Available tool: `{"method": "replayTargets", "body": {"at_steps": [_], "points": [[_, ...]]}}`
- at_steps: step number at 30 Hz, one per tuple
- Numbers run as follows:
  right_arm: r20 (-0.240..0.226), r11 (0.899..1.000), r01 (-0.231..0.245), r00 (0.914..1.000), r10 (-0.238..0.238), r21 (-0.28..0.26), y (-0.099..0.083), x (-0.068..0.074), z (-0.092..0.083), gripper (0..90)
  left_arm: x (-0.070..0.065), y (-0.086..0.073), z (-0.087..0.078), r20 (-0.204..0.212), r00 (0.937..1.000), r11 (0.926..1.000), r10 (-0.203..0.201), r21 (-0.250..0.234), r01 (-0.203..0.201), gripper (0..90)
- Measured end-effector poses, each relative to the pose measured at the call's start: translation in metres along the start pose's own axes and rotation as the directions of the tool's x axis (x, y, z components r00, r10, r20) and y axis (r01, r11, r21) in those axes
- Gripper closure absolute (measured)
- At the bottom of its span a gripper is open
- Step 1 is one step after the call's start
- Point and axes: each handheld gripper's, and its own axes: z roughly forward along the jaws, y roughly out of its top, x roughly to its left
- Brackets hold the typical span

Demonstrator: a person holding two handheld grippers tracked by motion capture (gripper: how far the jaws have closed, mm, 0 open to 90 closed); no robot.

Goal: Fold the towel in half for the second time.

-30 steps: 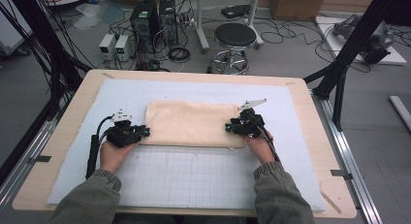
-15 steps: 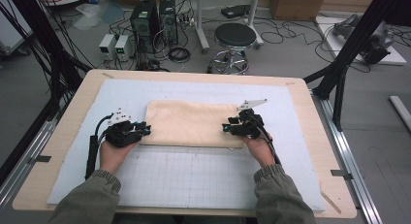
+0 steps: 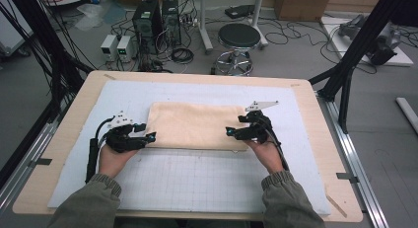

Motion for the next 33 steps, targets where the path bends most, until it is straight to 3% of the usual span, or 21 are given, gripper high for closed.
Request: {"method": "replayTargets", "body": {"at_steps": [10,18,33], "points": [[0.003,0.999,0.04,0.9992,-0.04,-0.009,0.002,0.01,-0.012,12.2,-0.004,0.001,-0.012,0.003,0.9998,0.9997,0.02,0.017,-0.02,21.9],[0.019,0.997,0.068,0.9976,-0.067,-0.041,-0.002,0.017,-0.02,12.3,-0.007,0.002,-0.02,0.005,0.9994,0.9994,0.036,-0.005,-0.035,18.2],[0.015,0.997,0.056,0.9983,-0.056,-0.051,-0.021,0.018,-0.032,12.0,-0.011,-0.001,-0.03,0.017,0.9994,0.9994,0.032,-0.016,-0.031,13.8]]}}
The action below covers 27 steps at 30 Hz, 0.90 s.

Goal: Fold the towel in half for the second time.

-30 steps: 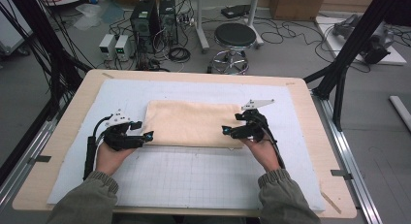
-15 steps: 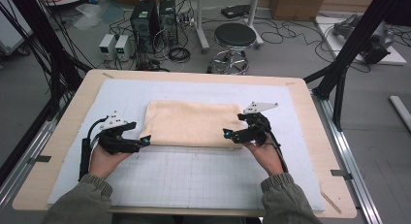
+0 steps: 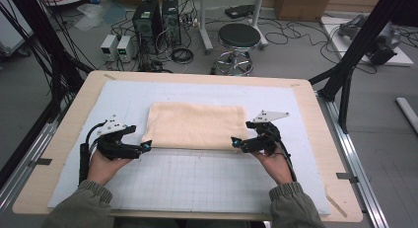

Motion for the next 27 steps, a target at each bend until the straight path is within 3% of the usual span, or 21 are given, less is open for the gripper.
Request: {"method": "replayTargets", "body": {"at_steps": [5,18,27], "points": [[0.0,1.0,-0.006,1.0,0.006,0.007,-0.004,0.003,-0.004,11.3,-0.002,-0.001,-0.003,0.004,1.0,1.0,0.0,-0.009,0.0,13.0],[0.009,0.999,0.039,0.9992,-0.039,-0.017,-0.004,0.012,-0.014,11.3,-0.007,-0.005,-0.015,0.008,1.0,0.9998,0.006,-0.021,-0.006,9.9],[0.012,1.0,0.016,0.9998,-0.016,-0.011,-0.017,0.011,-0.021,11.3,-0.01,-0.007,-0.021,0.009,0.9999,0.9997,0.007,-0.022,-0.007,9.7]]}}
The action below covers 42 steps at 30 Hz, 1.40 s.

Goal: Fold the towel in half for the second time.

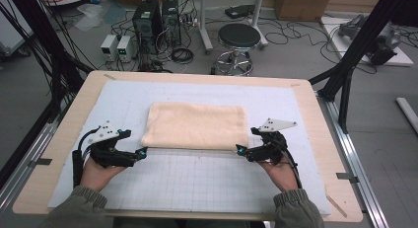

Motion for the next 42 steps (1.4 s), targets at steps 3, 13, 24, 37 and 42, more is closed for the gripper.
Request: {"method": "replayTargets", "body": {"at_steps": [3,13,24,37,42], "points": [[0.0,1.0,0.003,1.0,-0.003,-0.002,-0.002,0.001,-0.003,11.3,-0.001,-0.001,-0.002,0.001,1.0,1.0,0.004,-0.004,-0.004,9.7],[0.001,1.0,0.01,0.9999,-0.01,-0.01,-0.009,0.006,-0.012,11.3,-0.003,-0.005,-0.007,0.001,1.0,1.0,0.006,0.002,-0.006,8.7],[0.007,0.999,0.014,0.9999,-0.014,-0.032,-0.018,0.011,-0.026,11.3,-0.006,-0.01,-0.012,0.0,1.0,1.0,0.005,-0.002,-0.005,6.7],[0.018,0.999,0.014,0.9998,-0.013,-0.042,-0.029,0.013,-0.037,11.3,-0.01,-0.013,-0.019,0.004,0.9999,0.9999,0.011,-0.005,-0.011,6.6],[0.021,0.999,0.01,0.9997,-0.009,-0.045,-0.033,0.013,-0.042,11.2,-0.011,-0.014,-0.022,0.007,0.9999,0.9999,0.013,-0.005,-0.013,6.5]]}}
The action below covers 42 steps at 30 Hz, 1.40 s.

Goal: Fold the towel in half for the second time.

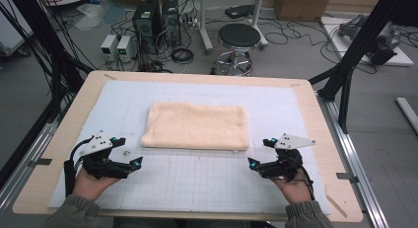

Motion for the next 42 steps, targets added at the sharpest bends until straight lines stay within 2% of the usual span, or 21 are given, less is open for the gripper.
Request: {"method": "replayTargets", "body": {"at_steps": [9,30,42], "points": [[0.012,1.0,-0.018,0.9998,0.018,-0.005,-0.006,0.001,-0.008,11.2,-0.002,-0.002,-0.005,0.005,1.0,1.0,0.002,-0.003,-0.002,6.6],[0.034,1.0,-0.023,0.9991,0.024,-0.021,-0.016,0.002,-0.021,11.2,-0.004,-0.009,-0.013,-0.005,1.0,0.9999,0.004,0.011,-0.004,6.5],[0.03,0.999,-0.025,0.9992,0.026,-0.019,-0.021,0.005,-0.024,11.2,-0.004,-0.013,-0.015,-0.007,1.0,0.9998,0.004,0.018,-0.004,6.6]]}}
